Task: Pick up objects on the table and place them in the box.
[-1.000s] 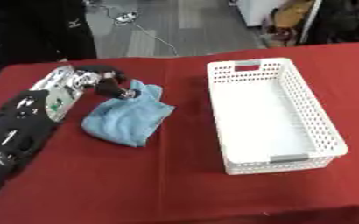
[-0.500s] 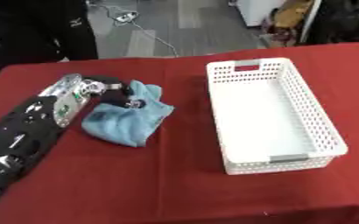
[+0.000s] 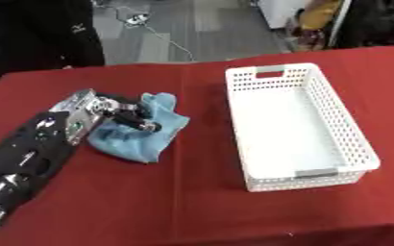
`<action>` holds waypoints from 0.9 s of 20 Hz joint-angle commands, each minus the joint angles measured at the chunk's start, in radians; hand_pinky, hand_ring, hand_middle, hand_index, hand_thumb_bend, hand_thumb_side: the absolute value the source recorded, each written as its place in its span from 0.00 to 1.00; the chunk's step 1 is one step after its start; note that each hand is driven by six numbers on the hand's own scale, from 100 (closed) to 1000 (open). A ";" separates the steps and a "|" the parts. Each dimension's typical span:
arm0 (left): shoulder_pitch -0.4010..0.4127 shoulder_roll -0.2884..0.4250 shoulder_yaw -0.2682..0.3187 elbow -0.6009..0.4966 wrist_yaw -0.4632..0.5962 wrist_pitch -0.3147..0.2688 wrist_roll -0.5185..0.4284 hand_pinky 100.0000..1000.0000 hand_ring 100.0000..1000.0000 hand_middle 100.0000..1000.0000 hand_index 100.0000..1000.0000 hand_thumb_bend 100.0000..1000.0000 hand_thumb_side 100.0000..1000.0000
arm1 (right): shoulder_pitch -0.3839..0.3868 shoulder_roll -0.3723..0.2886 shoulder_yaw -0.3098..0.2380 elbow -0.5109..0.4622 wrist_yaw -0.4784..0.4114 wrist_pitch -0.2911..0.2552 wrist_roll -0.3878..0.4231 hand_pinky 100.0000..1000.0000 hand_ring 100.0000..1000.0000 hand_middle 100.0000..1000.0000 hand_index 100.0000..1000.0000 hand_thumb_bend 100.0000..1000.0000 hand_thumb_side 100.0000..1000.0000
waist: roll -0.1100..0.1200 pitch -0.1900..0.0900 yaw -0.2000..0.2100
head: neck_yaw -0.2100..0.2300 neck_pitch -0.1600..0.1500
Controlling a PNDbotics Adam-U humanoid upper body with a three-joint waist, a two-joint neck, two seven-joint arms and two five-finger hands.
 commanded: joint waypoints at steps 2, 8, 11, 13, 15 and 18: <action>-0.017 0.015 0.014 0.013 -0.082 -0.016 0.009 0.70 0.74 0.77 0.89 0.78 0.84 | -0.014 -0.019 -0.005 -0.016 -0.002 -0.002 0.000 0.82 0.85 0.82 0.94 0.00 1.00 | -0.003 -0.007 0.000 | 0.013 -0.001; -0.030 0.014 0.021 -0.024 -0.294 -0.063 0.059 0.66 0.62 0.70 0.80 0.86 0.60 | -0.016 -0.018 -0.005 -0.016 -0.002 -0.004 -0.001 0.82 0.85 0.82 0.94 0.00 1.00 | -0.004 -0.006 0.000 | 0.013 -0.001; -0.031 0.005 0.031 -0.032 -0.389 -0.079 0.083 0.56 0.50 0.65 0.71 0.85 0.45 | -0.017 -0.017 -0.006 -0.016 -0.002 -0.005 -0.001 0.82 0.85 0.82 0.94 0.00 1.00 | -0.004 -0.005 0.000 | 0.012 -0.001; -0.029 -0.001 0.039 -0.031 -0.423 -0.085 0.100 0.43 0.34 0.57 0.60 0.83 0.27 | -0.017 -0.017 -0.007 -0.016 -0.002 -0.004 -0.002 0.82 0.85 0.82 0.94 0.00 1.00 | -0.005 -0.004 0.000 | 0.011 -0.001; -0.028 -0.005 0.046 -0.031 -0.432 -0.087 0.116 0.31 0.22 0.51 0.52 0.80 0.15 | -0.017 -0.016 -0.007 -0.016 -0.001 -0.004 -0.003 0.82 0.85 0.82 0.94 0.00 1.00 | -0.005 -0.004 0.001 | 0.011 -0.001; -0.028 -0.007 0.052 -0.027 -0.422 -0.083 0.131 0.14 0.06 0.43 0.39 0.60 0.06 | -0.016 -0.016 -0.007 -0.016 0.000 -0.005 -0.003 0.82 0.85 0.82 0.94 0.00 1.00 | -0.005 -0.004 0.002 | 0.012 -0.001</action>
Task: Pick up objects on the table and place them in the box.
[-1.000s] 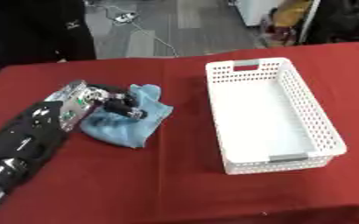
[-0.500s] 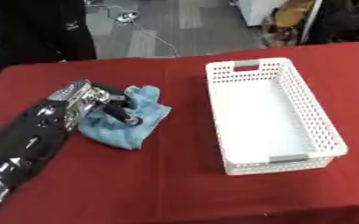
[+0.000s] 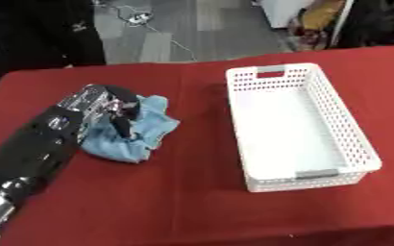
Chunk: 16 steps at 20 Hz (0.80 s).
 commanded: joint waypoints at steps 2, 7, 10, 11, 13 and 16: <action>-0.021 0.019 0.021 -0.004 0.009 0.011 0.020 0.15 0.05 0.37 0.32 0.41 0.00 | -0.015 -0.015 -0.007 -0.016 0.001 -0.003 -0.001 0.82 0.85 0.82 0.94 0.00 1.00 | -0.005 -0.006 0.002 | 0.005 -0.001; -0.023 0.020 0.027 0.003 0.053 0.032 0.062 0.00 0.00 0.20 0.12 0.10 0.00 | -0.014 -0.015 -0.007 -0.016 0.001 -0.003 -0.001 0.82 0.85 0.82 0.94 0.00 1.00 | -0.005 -0.006 0.002 | 0.007 -0.001; -0.024 0.022 0.027 0.001 0.064 0.039 0.098 0.00 0.00 0.07 0.07 0.02 0.00 | -0.014 -0.014 -0.007 -0.016 0.001 -0.003 -0.001 0.82 0.85 0.82 0.94 0.00 1.00 | -0.005 -0.007 0.002 | 0.006 -0.001; -0.025 0.023 0.028 0.000 0.066 0.042 0.112 0.00 0.00 0.06 0.06 0.02 0.00 | -0.014 -0.014 -0.007 -0.016 0.001 -0.003 -0.001 0.82 0.85 0.82 0.94 0.00 1.00 | -0.005 -0.007 0.002 | 0.006 -0.001; -0.026 0.025 0.025 -0.003 0.064 0.043 0.133 0.00 0.00 0.00 0.03 0.06 0.00 | -0.014 -0.014 -0.007 -0.016 0.001 -0.002 -0.001 0.82 0.85 0.82 0.94 0.00 1.00 | -0.005 -0.007 0.002 | 0.006 -0.001; -0.027 0.028 0.020 -0.003 0.051 0.036 0.127 0.00 0.00 0.00 0.02 0.13 0.00 | -0.015 -0.013 -0.007 -0.016 0.001 -0.002 -0.001 0.82 0.85 0.82 0.94 0.00 1.00 | -0.005 -0.007 0.001 | 0.006 -0.001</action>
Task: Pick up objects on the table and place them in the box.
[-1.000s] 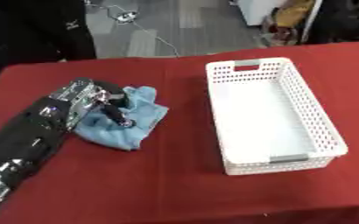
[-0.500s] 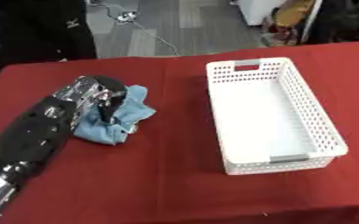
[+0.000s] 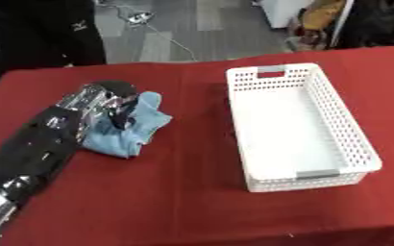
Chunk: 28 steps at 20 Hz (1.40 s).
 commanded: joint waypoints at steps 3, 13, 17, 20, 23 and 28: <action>-0.030 0.032 0.008 -0.020 -0.022 -0.003 -0.023 0.00 0.00 0.00 0.02 0.14 0.00 | -0.015 -0.014 -0.007 -0.016 0.001 -0.001 -0.001 0.82 0.85 0.82 0.94 0.00 1.00 | -0.002 -0.008 0.001 | 0.005 -0.001; -0.032 0.050 0.003 -0.043 -0.034 -0.001 -0.095 0.44 0.22 0.39 0.43 0.32 0.00 | -0.015 -0.015 -0.008 -0.016 0.002 -0.001 -0.002 0.82 0.85 0.82 0.94 0.00 1.00 | -0.002 -0.008 0.000 | 0.004 -0.001; -0.041 0.074 -0.010 -0.049 -0.039 -0.039 -0.296 0.91 0.83 0.80 0.93 0.84 0.53 | -0.015 -0.016 -0.007 -0.016 0.002 0.000 -0.001 0.82 0.85 0.82 0.94 0.00 1.00 | 0.000 -0.009 -0.001 | 0.003 -0.001; -0.046 0.096 -0.010 -0.109 -0.062 -0.065 -0.366 1.00 0.99 0.96 1.00 0.87 0.88 | -0.014 -0.017 -0.007 -0.016 0.003 0.000 -0.001 0.82 0.85 0.82 0.94 0.00 1.00 | 0.000 -0.009 0.000 | 0.002 -0.001; -0.043 0.103 -0.009 -0.143 -0.074 -0.073 -0.397 1.00 1.00 0.99 1.00 0.88 0.95 | -0.014 -0.018 -0.007 -0.016 0.003 0.000 -0.001 0.82 0.85 0.82 0.94 0.00 1.00 | 0.000 -0.009 0.000 | 0.003 -0.001; -0.036 0.089 -0.004 -0.138 -0.051 -0.065 -0.404 0.99 1.00 1.00 1.00 0.89 0.93 | -0.014 -0.017 -0.007 -0.016 0.003 -0.001 -0.001 0.82 0.85 0.82 0.94 0.00 1.00 | -0.002 -0.007 0.000 | 0.004 -0.001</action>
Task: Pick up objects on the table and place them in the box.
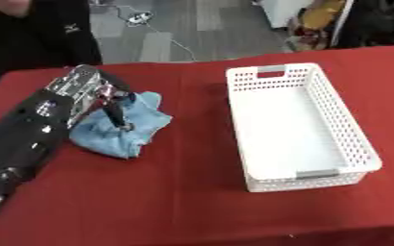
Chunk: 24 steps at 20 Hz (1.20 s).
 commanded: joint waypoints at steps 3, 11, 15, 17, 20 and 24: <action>-0.007 0.011 0.014 0.008 0.042 0.015 0.014 0.97 1.00 1.00 1.00 0.90 0.93 | -0.015 -0.016 -0.007 -0.016 0.002 0.000 0.000 0.82 0.85 0.82 0.94 0.00 1.00 | -0.004 -0.005 0.000 | 0.004 -0.001; 0.007 -0.012 0.015 0.050 0.061 0.022 0.061 0.97 1.00 1.00 1.00 0.89 0.89 | -0.018 -0.015 -0.007 -0.016 0.001 -0.001 0.000 0.82 0.85 0.82 0.94 0.00 1.00 | -0.005 -0.002 0.000 | 0.006 -0.001; 0.017 -0.033 0.018 0.089 0.060 0.020 0.048 0.96 1.00 0.98 1.00 0.90 0.87 | -0.020 -0.014 -0.007 -0.016 0.001 -0.002 0.001 0.82 0.85 0.82 0.94 0.00 1.00 | -0.007 0.001 -0.001 | 0.008 -0.001; 0.024 -0.046 0.021 0.117 0.059 0.021 0.033 0.95 0.99 0.94 1.00 0.90 0.85 | -0.021 -0.013 -0.007 -0.016 0.001 -0.002 0.001 0.82 0.85 0.82 0.94 0.00 1.00 | -0.007 0.002 -0.001 | 0.009 -0.001; 0.033 -0.060 0.032 0.153 0.055 0.027 0.023 0.88 0.90 0.88 0.97 0.90 0.84 | -0.023 -0.012 -0.007 -0.016 0.001 -0.002 0.001 0.82 0.85 0.82 0.94 0.00 1.00 | -0.008 0.004 -0.001 | 0.008 -0.001; 0.039 -0.069 0.034 0.157 0.042 0.026 0.044 0.69 0.63 0.69 0.75 0.88 0.80 | -0.024 -0.011 -0.007 -0.016 0.001 -0.002 0.000 0.82 0.85 0.82 0.94 0.00 1.00 | -0.008 0.004 -0.001 | 0.010 -0.001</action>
